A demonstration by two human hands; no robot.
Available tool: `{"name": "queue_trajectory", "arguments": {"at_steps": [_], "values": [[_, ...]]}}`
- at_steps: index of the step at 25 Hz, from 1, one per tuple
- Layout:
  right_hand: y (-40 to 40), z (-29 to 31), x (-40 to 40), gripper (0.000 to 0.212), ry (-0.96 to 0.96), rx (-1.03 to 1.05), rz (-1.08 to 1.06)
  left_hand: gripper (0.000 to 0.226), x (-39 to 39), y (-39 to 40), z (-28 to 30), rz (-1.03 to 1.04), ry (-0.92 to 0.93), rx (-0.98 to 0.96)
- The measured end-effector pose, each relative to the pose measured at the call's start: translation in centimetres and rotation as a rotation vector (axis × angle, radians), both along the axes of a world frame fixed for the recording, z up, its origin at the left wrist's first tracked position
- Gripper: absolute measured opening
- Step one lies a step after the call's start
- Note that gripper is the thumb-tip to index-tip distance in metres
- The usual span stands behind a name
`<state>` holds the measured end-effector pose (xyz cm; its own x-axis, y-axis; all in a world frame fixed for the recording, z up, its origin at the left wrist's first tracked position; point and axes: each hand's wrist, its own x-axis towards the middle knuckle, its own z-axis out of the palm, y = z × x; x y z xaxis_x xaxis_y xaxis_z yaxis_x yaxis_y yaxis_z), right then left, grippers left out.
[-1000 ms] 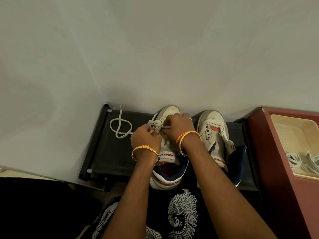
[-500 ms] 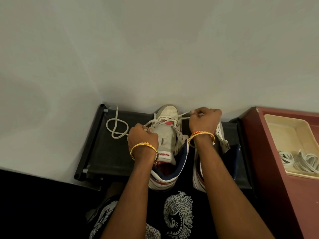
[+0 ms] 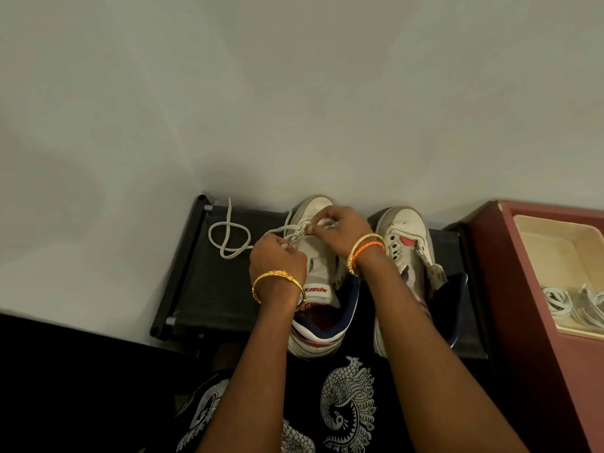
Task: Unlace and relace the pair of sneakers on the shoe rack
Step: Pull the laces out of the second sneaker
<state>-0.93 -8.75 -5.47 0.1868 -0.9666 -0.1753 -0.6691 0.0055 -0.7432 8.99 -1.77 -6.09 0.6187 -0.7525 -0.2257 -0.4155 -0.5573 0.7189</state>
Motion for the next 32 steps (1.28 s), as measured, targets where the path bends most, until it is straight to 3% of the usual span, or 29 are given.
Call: {"name": "queue_trajectory", "arguments": {"at_steps": [2, 4, 11, 15, 17, 19, 20, 21, 22, 23, 26, 27, 29, 32], "values": [[0.2, -0.6, 1.2, 0.021, 0.302, 0.025, 0.183, 0.012, 0.0, 0.0, -0.1, -0.015, 0.001, -0.002], [0.4, -0.5, 1.7, 0.024, 0.394, 0.015, 0.197, 0.013, -0.1, 0.0, -0.1, -0.009, 0.008, -0.012], [0.2, 0.2, -1.8, 0.007, 0.069, 0.044, -0.098, 0.016, -0.2, -0.5, -0.6, 0.102, -0.012, -0.008], [-0.6, 1.0, -5.2, 0.013, -0.353, 0.079, -0.575, 0.019, -0.2, -0.8, -0.8, 0.115, -0.008, 0.014], [-1.5, 1.3, -6.0, 0.027, -0.736, 0.166, -0.83, 0.02, -0.2, -0.8, -0.8, 0.114, -0.008, 0.022], [-1.7, 1.5, -5.7, 0.031, -1.281, 0.256, -1.073, 0.02, -0.1, -0.8, -0.9, 0.111, 0.0, 0.028], [-1.7, 1.6, -5.4, 0.028, -1.567, 0.289, -1.122, 0.02, -0.2, -0.8, -0.8, 0.107, 0.005, 0.028], [-1.5, 1.7, -5.0, 0.026, -1.737, 0.299, -1.09, 0.019, -0.2, -0.8, -0.8, 0.105, 0.01, 0.026], [-1.3, 2.0, -4.4, 0.025, -1.746, 0.309, -1.019, 0.019, -0.2, -0.8, -0.8, 0.102, 0.013, 0.021], [-1.1, 2.2, -3.7, 0.023, -1.568, 0.292, -0.921, 0.019, -0.3, -0.8, -0.7, 0.1, 0.014, 0.016], [-0.6, 0.7, -1.5, 0.015, -0.351, -0.052, -0.351, 0.018, -0.3, -0.7, -0.8, 0.099, 0.011, 0.008], [-0.3, -0.2, -0.6, 0.014, -0.076, -0.097, -0.139, 0.017, -0.3, -0.7, -0.9, 0.095, 0.009, 0.006], [0.1, -1.5, 0.7, 0.017, 0.191, -0.028, 0.129, 0.016, -0.3, -0.6, -0.9, 0.085, 0.009, 0.001], [0.1, -2.0, 1.5, 0.021, 0.234, 0.039, 0.139, 0.015, -0.4, -0.6, -0.9, 0.078, 0.008, -0.001]]}}
